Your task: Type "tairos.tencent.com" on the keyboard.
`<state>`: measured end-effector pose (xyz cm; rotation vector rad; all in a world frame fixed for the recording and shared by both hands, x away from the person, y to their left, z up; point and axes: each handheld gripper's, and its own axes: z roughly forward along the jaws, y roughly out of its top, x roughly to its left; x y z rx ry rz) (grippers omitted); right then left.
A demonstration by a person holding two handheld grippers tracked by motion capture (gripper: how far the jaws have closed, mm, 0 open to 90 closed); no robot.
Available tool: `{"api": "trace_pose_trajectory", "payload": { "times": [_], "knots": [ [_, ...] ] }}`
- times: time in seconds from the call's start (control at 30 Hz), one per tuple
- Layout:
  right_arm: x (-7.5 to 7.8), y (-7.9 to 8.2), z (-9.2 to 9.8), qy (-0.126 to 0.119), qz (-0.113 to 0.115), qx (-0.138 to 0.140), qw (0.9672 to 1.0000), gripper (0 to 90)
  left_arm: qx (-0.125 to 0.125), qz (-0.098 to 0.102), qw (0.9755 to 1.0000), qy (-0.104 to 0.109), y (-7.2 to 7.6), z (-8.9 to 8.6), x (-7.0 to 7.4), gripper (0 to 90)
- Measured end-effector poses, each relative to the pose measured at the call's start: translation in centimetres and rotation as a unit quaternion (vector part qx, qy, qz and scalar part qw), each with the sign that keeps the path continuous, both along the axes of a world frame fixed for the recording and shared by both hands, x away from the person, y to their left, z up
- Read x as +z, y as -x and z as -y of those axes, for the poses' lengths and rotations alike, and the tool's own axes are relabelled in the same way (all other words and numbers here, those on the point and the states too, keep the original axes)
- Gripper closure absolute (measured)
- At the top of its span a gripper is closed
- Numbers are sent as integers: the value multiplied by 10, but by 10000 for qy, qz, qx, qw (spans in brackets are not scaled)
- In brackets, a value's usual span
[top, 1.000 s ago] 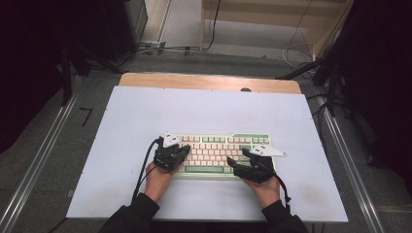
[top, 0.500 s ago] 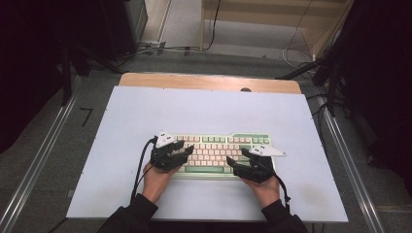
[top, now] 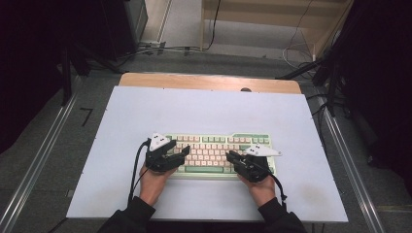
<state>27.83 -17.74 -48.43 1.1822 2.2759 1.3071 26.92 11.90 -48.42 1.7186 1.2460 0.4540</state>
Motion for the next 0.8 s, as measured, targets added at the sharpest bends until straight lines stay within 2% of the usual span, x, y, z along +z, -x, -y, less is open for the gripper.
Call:
{"api": "trace_pose_trajectory", "payload": {
  "times": [0.1,0.8],
  "knots": [
    [0,0,-4,31,24,90,10000,874,39,18,10000,15,2,-2,0,404],
    [-5,-3,-39,181,-16,735,9971,876,405,-34,9992,10,17,-25,-2,404]
  ]
}}
